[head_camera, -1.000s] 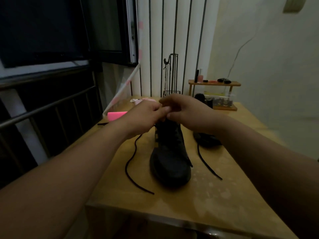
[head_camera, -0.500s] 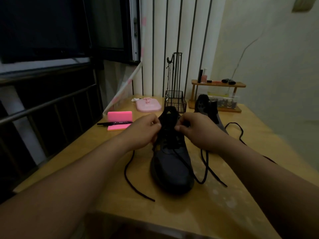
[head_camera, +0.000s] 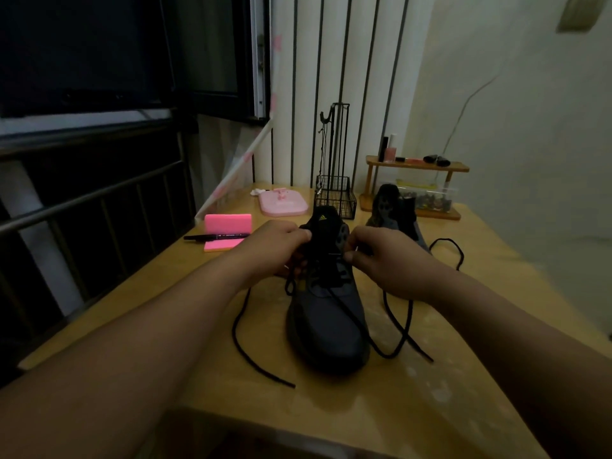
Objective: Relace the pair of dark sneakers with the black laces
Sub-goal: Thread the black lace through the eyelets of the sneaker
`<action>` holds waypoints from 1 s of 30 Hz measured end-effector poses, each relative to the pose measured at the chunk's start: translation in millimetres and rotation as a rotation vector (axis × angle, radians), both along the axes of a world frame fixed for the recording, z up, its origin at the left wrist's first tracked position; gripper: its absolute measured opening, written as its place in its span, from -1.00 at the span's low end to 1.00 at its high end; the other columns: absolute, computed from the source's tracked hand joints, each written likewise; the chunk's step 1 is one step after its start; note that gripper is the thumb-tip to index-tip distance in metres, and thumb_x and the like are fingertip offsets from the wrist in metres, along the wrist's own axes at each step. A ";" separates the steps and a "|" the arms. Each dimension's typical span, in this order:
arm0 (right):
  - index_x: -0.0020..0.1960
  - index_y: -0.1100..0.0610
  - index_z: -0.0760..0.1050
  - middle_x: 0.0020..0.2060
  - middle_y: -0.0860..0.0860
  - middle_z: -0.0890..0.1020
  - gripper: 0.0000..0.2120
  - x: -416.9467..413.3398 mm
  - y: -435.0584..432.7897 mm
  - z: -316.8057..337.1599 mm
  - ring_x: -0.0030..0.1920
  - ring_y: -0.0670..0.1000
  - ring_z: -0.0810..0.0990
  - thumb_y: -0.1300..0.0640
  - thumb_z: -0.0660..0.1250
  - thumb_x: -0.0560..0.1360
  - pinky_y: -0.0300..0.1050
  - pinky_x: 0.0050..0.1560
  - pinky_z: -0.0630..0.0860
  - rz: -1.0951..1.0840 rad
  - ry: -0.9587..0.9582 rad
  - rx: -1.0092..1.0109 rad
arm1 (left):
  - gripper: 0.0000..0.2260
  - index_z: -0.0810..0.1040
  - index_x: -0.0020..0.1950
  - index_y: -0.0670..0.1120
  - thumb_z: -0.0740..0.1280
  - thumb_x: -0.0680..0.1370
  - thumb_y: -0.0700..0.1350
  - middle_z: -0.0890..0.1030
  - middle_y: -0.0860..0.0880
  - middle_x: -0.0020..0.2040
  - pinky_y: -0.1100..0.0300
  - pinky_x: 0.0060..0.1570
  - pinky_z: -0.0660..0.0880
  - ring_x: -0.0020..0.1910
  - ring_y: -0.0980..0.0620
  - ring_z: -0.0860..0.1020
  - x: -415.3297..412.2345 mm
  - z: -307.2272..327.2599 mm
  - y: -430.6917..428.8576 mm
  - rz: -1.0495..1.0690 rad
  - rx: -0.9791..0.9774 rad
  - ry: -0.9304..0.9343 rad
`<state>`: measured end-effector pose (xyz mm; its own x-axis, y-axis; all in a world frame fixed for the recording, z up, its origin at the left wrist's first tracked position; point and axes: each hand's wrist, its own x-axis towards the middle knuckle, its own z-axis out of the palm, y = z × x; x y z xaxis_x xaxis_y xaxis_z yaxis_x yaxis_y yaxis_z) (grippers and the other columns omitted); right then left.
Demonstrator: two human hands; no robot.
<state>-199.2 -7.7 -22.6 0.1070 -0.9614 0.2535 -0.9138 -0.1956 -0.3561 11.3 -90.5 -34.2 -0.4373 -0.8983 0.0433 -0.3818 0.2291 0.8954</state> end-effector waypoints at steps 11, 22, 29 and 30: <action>0.11 0.02 0.67 -0.08 -0.10 0.66 -0.87 30.6 -20.9 1.2 -0.06 -0.11 0.62 0.05 0.36 0.64 -0.07 -0.05 0.63 0.006 -0.086 -0.163 | -0.76 0.61 0.06 -0.18 0.23 0.74 -0.07 0.71 -0.13 -0.09 0.01 0.03 0.64 -0.13 -0.04 0.69 17.7 -19.8 -6.3 -0.110 0.044 0.166; 0.06 0.00 0.67 -0.12 -0.09 0.66 -0.89 40.1 -36.5 0.9 -0.10 -0.04 0.63 0.04 0.37 0.62 0.07 -0.04 0.64 0.015 0.069 -0.182 | -0.71 0.60 0.11 -0.23 0.22 0.74 -0.03 0.70 -0.11 -0.12 0.12 -0.07 0.64 -0.16 -0.01 0.68 19.9 -20.0 -5.2 -0.129 0.015 0.161; 0.13 -0.01 0.67 0.00 -0.07 0.66 -0.86 44.9 -39.6 11.7 0.02 -0.01 0.63 0.05 0.36 0.63 0.09 0.07 0.64 -0.001 0.107 -0.112 | -0.80 0.53 -0.01 -0.05 0.19 0.74 -0.04 0.62 -0.05 -0.14 0.05 -0.06 0.57 -0.16 -0.02 0.60 18.0 -25.1 -6.6 -0.152 0.116 0.221; 0.16 0.00 0.66 0.01 -0.08 0.65 -0.85 45.2 -38.1 14.5 0.03 -0.01 0.63 0.06 0.36 0.63 0.05 0.07 0.64 -0.006 0.094 -0.082 | -0.82 0.52 -0.03 -0.04 0.21 0.73 -0.07 0.62 -0.05 -0.12 0.05 -0.05 0.56 -0.13 -0.02 0.61 16.1 -28.0 -7.9 -0.142 0.136 0.266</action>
<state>-154.0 -45.8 -8.1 0.1288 -0.9384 0.3207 -0.9435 -0.2155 -0.2517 27.4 -98.3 -62.2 -0.5480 -0.8346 0.0563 -0.1036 0.1345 0.9855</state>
